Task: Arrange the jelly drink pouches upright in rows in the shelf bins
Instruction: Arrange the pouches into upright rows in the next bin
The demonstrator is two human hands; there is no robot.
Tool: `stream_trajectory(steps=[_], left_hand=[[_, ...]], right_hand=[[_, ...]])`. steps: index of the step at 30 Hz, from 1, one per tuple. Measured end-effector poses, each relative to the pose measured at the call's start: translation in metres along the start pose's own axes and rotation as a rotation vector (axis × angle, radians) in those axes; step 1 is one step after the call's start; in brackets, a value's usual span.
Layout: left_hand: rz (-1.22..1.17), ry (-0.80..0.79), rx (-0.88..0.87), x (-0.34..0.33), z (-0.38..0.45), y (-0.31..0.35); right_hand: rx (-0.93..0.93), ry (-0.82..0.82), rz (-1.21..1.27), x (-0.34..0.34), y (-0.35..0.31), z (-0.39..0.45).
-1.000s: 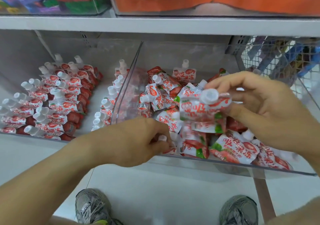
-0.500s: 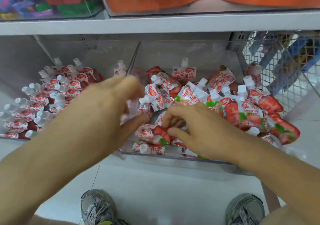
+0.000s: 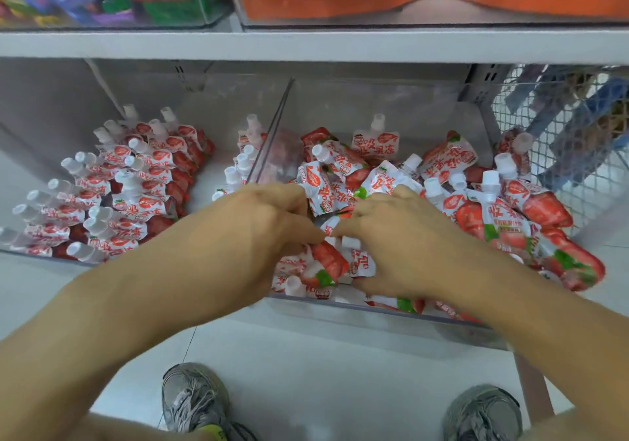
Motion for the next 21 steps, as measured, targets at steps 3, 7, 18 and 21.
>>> stream_trajectory(steps=[3,7,18,21], left_hand=[[0.026,0.045,-0.016,0.002,-0.001,0.002],[0.092,0.030,-0.027,-0.005,0.003,0.008],[0.099,0.017,-0.046,-0.028,0.025,0.000],[0.099,0.017,-0.056,-0.027,0.024,-0.005]], right_hand=[[-0.019,0.013,0.182,0.018,0.022,-0.008],[-0.156,0.145,0.565,0.059,0.059,-0.036],[-0.488,0.352,0.228,0.046,0.109,-0.013],[-0.252,0.607,0.406,0.061,0.076,-0.014]])
Point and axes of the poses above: each hand's wrist, its own z-axis towards the middle knuckle, its own x-axis out of the back of the hand, y = z × x, the point moved 6 cm from there along z, towards the middle knuckle, and after that the axes turned 8 degrees about -x, right-handed, at the moved point
